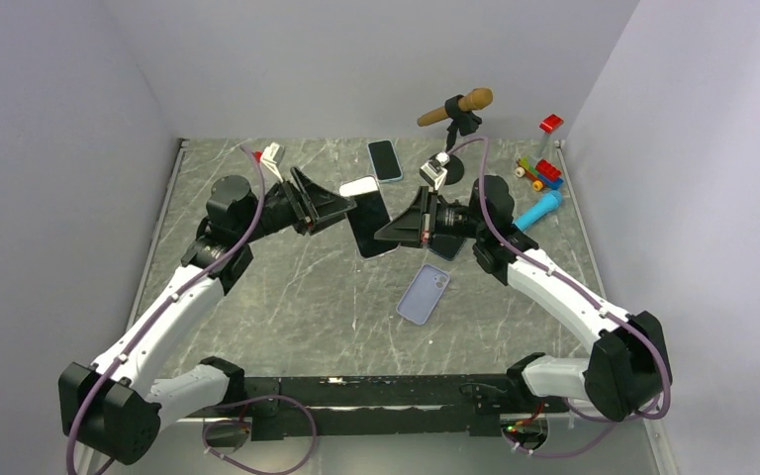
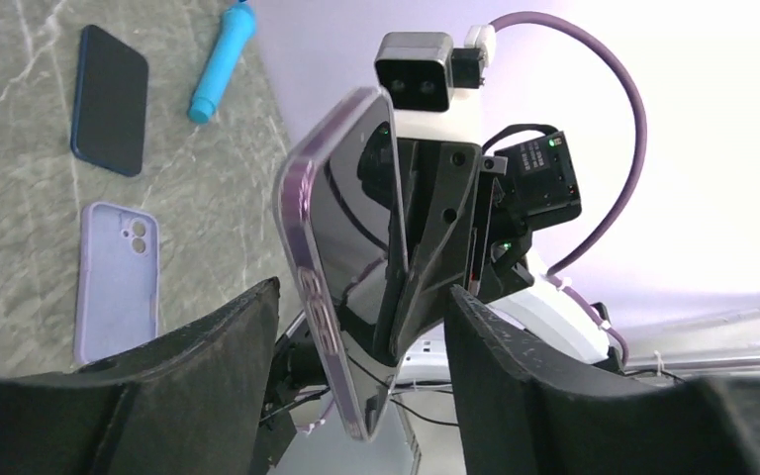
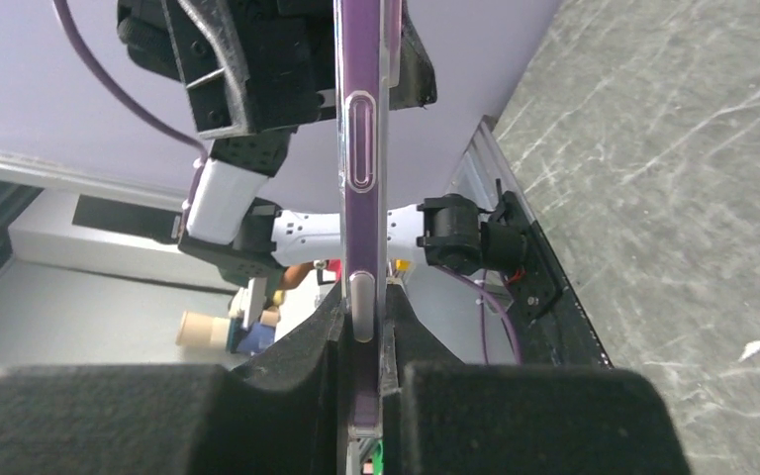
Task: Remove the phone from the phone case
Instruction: Remove the phone case from the phone.
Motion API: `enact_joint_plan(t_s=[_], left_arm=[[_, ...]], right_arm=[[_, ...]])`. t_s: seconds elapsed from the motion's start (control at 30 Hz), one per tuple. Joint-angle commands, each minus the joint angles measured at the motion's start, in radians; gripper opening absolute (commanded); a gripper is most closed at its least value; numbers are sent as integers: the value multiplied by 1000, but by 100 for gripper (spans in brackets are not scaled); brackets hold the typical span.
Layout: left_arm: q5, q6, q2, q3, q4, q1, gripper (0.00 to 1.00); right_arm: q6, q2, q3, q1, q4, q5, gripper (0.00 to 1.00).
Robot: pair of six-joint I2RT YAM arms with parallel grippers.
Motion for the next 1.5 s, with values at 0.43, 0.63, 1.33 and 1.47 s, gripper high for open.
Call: enact_joint_plan(t_s=[0.43,0.63,1.33,1.47], left_arm=[[106,-107,77,104,193,-22,31],[83,-146,84,123,186,-21,0],[258,-248,180,176,369,-13,0],[278,-300,193,177,404,-17,0]], right_arm=[[24,13,87,86,172,14,0],[-68,23,147,92,23,35,7],[-431,-138,177,10,-315,-216,44],[-388,-111,162,14,-225,-259,31]])
